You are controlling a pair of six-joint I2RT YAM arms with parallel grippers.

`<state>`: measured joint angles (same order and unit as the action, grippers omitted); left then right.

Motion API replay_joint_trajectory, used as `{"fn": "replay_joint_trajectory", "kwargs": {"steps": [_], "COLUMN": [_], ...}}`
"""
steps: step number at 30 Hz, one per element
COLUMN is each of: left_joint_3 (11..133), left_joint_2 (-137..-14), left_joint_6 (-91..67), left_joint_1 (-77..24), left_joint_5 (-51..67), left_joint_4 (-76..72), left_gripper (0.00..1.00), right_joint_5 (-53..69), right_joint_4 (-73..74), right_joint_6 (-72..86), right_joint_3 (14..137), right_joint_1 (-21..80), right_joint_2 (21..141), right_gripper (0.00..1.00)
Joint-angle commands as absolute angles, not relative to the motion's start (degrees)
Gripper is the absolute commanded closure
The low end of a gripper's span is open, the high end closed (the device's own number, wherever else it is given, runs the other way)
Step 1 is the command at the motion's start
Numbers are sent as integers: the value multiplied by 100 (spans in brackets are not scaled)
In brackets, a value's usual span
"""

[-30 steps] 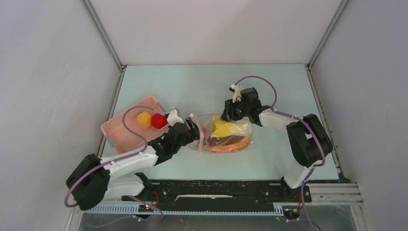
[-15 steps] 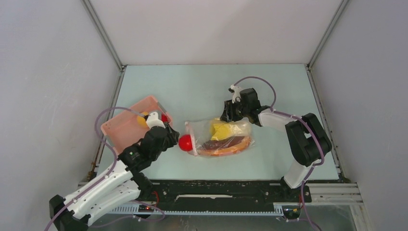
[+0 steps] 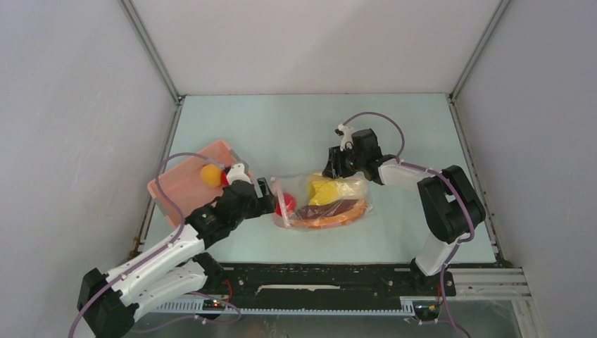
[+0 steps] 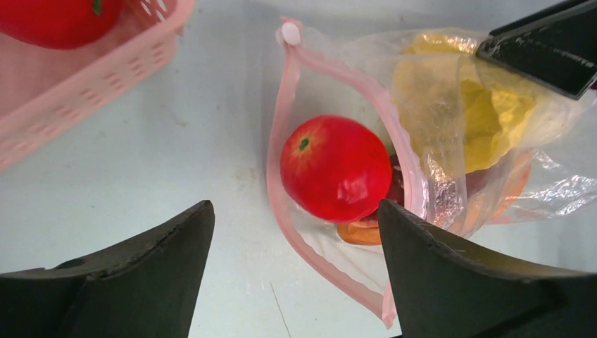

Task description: Open the zip-top bag and remove the fake food

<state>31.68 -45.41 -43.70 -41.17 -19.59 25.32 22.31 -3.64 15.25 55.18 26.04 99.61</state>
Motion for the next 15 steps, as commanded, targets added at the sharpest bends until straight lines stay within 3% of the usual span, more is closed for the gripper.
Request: {"fn": "replay_joint_trajectory", "kwargs": {"steps": [1, 15], "left_joint_3": [3035, 3153], "left_joint_2": [-4962, -6158], "left_joint_6": [-4438, -4421], "left_joint_1": [-4094, -4087], "left_joint_5": [-1483, -800], "left_joint_4": [1801, 500], "left_gripper": [10, 8], "right_joint_5": [2261, 2370], "right_joint_4": [-517, -572], "right_joint_6": [1500, 1525], "right_joint_3": [5468, 5453], "right_joint_1": [2543, 2522], "right_joint_2": [10006, 10056], "right_gripper": [49, 49]}}
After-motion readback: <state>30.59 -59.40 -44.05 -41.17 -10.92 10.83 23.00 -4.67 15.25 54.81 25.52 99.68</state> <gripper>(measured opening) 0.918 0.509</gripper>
